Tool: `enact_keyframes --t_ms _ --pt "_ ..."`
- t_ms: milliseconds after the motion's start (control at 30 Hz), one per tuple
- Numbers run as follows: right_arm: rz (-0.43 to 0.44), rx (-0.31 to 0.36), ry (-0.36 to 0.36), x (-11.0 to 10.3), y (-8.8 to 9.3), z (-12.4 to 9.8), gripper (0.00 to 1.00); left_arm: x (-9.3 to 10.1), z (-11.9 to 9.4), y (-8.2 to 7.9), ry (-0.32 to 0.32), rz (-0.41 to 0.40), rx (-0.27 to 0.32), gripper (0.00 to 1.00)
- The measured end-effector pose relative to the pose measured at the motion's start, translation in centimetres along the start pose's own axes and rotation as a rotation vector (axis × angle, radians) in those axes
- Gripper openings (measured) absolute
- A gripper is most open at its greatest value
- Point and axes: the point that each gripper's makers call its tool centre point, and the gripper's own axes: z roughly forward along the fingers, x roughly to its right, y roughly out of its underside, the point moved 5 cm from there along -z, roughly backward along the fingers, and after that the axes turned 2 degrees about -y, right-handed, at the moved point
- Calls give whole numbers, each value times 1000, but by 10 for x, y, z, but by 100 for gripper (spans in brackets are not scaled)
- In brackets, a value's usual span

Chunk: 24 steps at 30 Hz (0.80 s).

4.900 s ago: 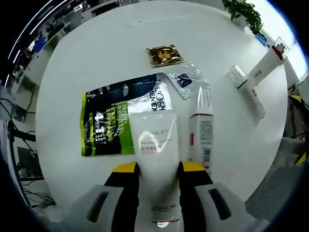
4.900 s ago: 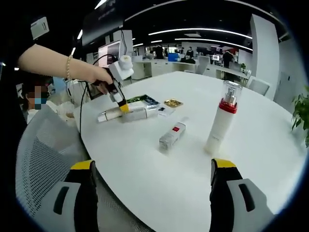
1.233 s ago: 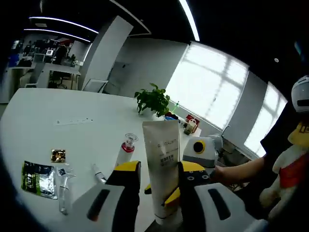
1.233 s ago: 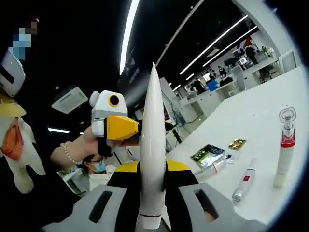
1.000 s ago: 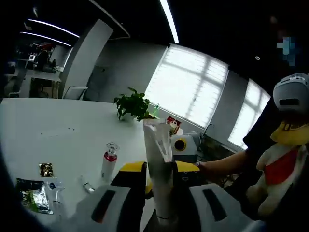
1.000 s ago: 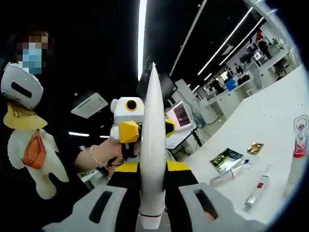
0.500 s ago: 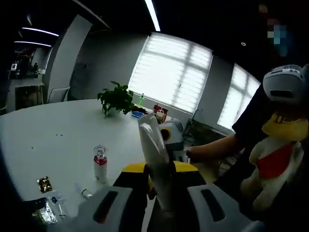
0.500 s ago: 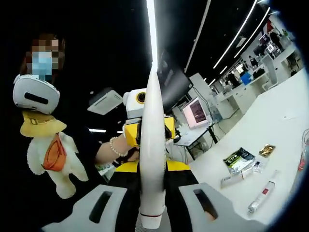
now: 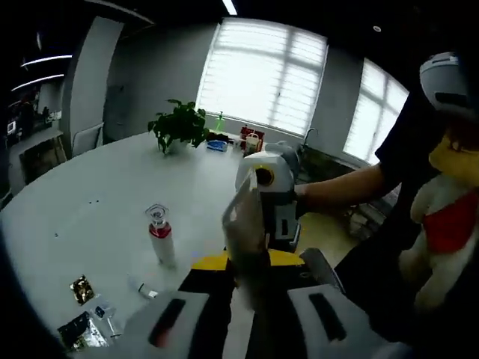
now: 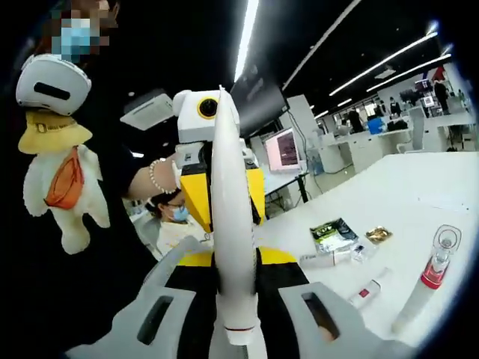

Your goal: Arrange the skincare products in the storage area until every visible bottle or jar stands upright without overlapping.

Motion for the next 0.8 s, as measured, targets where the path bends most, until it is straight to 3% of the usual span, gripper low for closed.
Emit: enact_keyframes --t_ms 200,400,800 --pt "-52 -86 46 16 17 -5 20 -8 18 10 10 78 -50 15" --pt "-131 -225 96 38 39 -10 20 -15 37 26 12 113 -93 14" --pt "-173 -318 147 66 74 -7 21 -39 64 59 -10 169 -191 13"
